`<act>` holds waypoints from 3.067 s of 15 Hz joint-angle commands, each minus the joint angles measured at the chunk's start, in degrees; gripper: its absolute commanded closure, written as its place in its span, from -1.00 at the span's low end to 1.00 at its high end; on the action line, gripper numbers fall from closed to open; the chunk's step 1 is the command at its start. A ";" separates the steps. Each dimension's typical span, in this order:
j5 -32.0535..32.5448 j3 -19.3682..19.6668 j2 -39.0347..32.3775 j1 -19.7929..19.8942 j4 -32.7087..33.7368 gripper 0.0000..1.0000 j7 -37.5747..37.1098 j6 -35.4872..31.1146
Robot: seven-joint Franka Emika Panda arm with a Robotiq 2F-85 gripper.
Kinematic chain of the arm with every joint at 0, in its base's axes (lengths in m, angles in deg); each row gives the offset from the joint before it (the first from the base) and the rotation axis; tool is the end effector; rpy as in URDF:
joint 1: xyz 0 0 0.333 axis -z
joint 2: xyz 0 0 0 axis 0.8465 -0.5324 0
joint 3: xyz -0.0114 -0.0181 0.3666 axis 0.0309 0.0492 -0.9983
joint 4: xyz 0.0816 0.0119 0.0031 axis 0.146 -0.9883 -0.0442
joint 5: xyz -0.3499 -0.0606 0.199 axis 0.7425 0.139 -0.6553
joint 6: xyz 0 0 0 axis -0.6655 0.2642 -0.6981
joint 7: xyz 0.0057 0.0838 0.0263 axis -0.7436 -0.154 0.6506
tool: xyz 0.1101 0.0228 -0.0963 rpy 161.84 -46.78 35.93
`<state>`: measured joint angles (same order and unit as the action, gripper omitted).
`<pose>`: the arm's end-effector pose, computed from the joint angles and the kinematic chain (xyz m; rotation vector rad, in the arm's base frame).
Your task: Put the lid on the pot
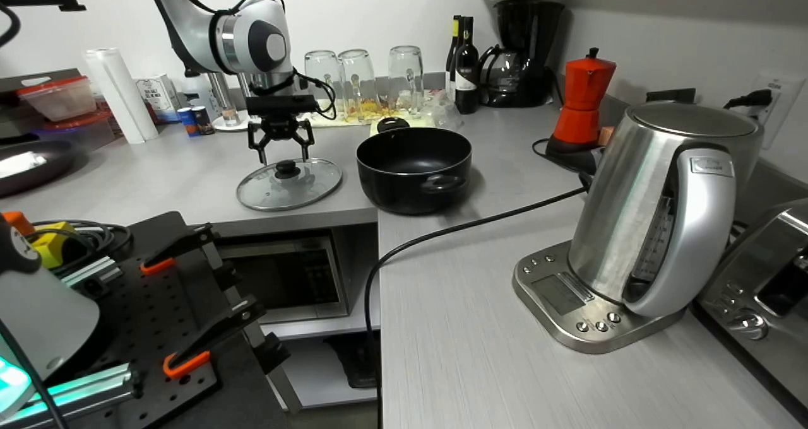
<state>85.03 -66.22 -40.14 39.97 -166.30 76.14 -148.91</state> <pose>0.4891 0.3460 0.1047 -2.5269 -1.7694 0.1156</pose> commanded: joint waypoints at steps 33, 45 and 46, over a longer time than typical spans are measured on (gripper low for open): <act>9.58 13.73 8.38 -10.72 -11.71 0.50 -26.98 -11.89; 13.34 11.96 19.03 -12.18 -12.20 0.50 -29.02 -5.30; 12.88 11.27 20.19 -11.39 -12.20 0.50 -28.56 -4.55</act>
<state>96.45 -53.63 -25.64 27.37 -176.72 48.63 -156.05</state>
